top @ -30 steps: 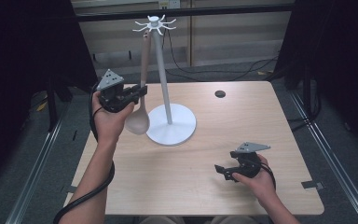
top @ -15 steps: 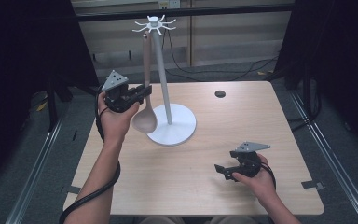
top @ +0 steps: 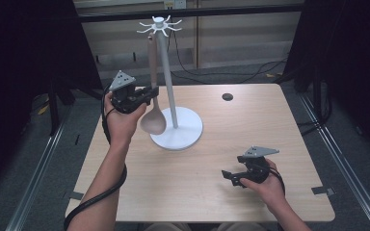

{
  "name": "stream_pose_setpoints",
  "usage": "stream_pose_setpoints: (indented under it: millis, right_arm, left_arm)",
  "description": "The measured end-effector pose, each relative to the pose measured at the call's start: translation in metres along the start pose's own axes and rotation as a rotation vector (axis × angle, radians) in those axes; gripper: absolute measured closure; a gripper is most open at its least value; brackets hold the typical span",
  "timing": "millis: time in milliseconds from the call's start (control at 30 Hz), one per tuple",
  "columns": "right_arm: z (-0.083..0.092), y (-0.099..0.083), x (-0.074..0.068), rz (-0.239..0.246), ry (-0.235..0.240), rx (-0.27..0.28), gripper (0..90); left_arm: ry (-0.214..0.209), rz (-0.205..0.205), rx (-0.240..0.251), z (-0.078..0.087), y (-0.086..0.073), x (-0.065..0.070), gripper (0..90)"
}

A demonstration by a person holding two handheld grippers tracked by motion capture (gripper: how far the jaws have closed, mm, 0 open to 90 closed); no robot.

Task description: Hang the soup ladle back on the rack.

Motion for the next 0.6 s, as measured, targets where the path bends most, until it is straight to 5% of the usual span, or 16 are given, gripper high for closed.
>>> stream_pose_setpoints:
  millis: [300,600]
  right_arm:
    - [0.0004,-0.0009,0.0008,0.004,-0.001,0.000,13.0]
    - [0.0001,0.0002,0.0007,0.005,-0.004,-0.003,12.9]
  left_arm:
    - [-0.002,0.012,0.026,0.0007,0.0049,-0.0001,76.0]
    - [-0.001,0.012,-0.003,0.0022,0.0002,-0.0032,74.1]
Point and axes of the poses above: each handheld gripper's, and its own axes: z roughly backward along the jaws, y roughly out of its top, x roughly to its right, the point moved 5 cm from there along -z, roughly forward along the jaws, and after that the axes turned 10 degrees about -x, right-handed, at the moved point
